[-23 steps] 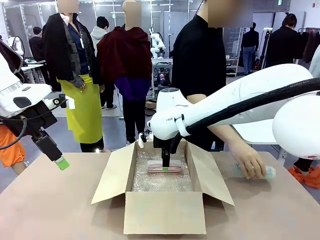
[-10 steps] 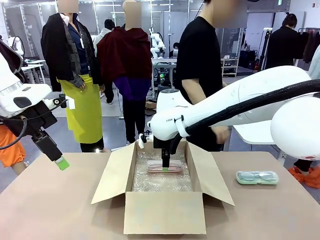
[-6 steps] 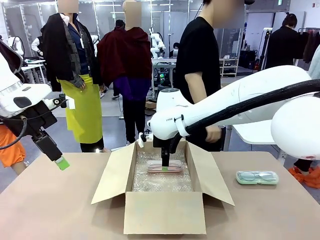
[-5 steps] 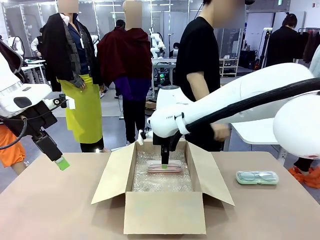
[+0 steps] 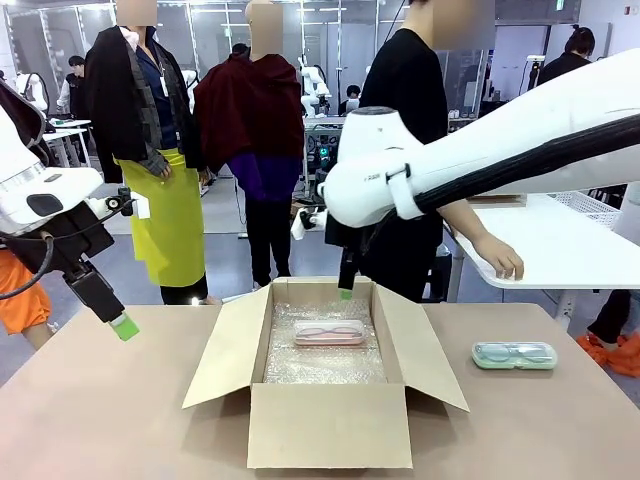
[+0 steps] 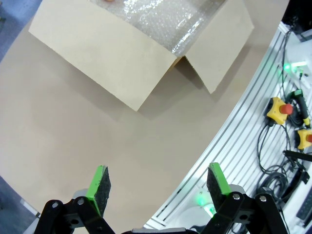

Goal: Pack the glasses set securely to prepare it for shipping.
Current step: Put the Glasses case from the right side of the table into the Package Box.

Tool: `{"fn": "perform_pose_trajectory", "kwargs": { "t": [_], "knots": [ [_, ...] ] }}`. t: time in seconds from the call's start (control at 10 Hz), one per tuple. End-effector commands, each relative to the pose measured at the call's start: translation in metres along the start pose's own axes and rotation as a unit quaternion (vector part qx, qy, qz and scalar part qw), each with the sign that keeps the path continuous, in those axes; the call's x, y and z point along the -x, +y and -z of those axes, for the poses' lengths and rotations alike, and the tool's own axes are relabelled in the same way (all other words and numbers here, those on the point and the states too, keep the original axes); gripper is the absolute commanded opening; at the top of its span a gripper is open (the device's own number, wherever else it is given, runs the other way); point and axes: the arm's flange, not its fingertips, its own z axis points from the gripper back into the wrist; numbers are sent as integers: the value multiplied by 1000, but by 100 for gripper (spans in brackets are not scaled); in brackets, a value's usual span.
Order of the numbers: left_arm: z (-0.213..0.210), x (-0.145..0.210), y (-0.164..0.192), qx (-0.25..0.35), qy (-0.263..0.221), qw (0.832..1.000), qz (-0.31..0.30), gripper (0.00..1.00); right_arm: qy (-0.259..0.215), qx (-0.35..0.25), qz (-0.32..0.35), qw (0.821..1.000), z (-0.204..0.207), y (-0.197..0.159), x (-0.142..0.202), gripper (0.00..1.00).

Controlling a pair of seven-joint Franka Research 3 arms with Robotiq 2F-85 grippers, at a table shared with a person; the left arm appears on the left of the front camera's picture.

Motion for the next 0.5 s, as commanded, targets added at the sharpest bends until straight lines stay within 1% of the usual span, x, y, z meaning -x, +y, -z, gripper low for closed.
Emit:
{"fn": "perform_pose_trajectory", "kwargs": {
  "t": [0.0,0.2,0.3,0.4],
  "knots": [
    [-1,0,-1,3,-6,1000,-3,100,-16,14,75,997,-12,12,47,100],
    [-1,0,-1,3,-6,1000,-3,100,-29,30,168,985,-42,25,113,100],
    [-1,0,-1,3,-6,1000,-3,100,-30,36,214,976,-54,32,142,100],
    [-1,0,-1,3,-6,1000,-3,100,-13,43,265,963,-62,39,169,100]
  ]
}}
